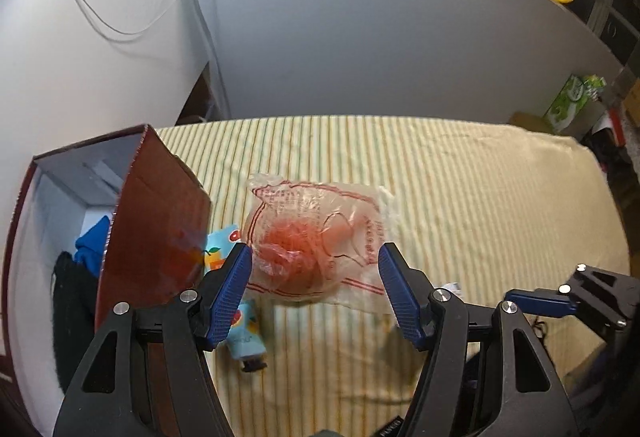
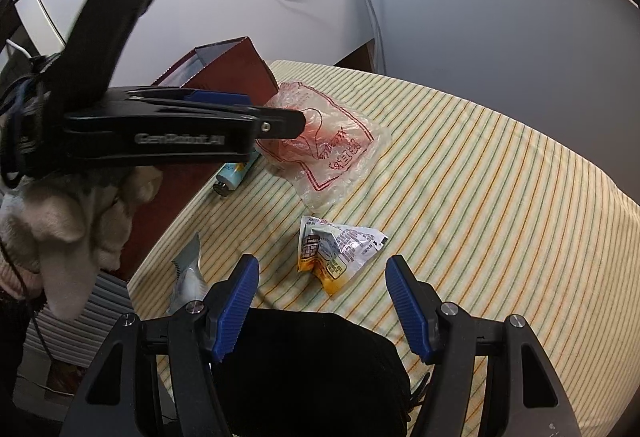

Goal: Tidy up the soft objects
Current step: 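Close the left gripper on the plastic bag while the right grips the snack packet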

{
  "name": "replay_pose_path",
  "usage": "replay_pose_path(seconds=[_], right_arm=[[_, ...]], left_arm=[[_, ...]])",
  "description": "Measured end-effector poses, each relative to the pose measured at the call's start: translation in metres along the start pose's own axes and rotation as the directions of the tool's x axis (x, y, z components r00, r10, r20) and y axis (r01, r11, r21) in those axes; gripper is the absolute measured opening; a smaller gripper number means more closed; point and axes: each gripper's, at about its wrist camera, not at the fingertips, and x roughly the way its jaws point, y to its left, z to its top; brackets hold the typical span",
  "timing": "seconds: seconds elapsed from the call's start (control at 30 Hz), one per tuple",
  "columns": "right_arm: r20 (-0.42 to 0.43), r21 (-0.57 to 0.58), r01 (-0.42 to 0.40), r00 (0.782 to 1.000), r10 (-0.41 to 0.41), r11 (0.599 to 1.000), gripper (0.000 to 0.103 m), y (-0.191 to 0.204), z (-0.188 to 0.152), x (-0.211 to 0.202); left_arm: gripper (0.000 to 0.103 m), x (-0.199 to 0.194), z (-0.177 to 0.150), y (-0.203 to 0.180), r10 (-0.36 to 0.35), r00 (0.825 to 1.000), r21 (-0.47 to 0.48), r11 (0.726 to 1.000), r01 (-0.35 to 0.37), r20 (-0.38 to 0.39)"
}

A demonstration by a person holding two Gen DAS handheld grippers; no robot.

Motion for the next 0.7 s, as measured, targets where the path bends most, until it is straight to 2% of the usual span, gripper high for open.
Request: replay_pose_path(seconds=[0.23,0.7], right_arm=[[-0.024,-0.011,0.005,1.000,-0.006,1.000,0.062,0.001,0.003,0.010],[-0.066,-0.060,0.078,0.994,-0.082,0.995,0.062,0.012,0.011,0.034]], left_arm=[[0.066,0.024,0.001,-0.002,-0.004,0.999,0.006,1.000,0.005,-0.054],[0.066,0.044,0.010,-0.001,0.028,0.998,0.019,0.999,-0.027,-0.065]])
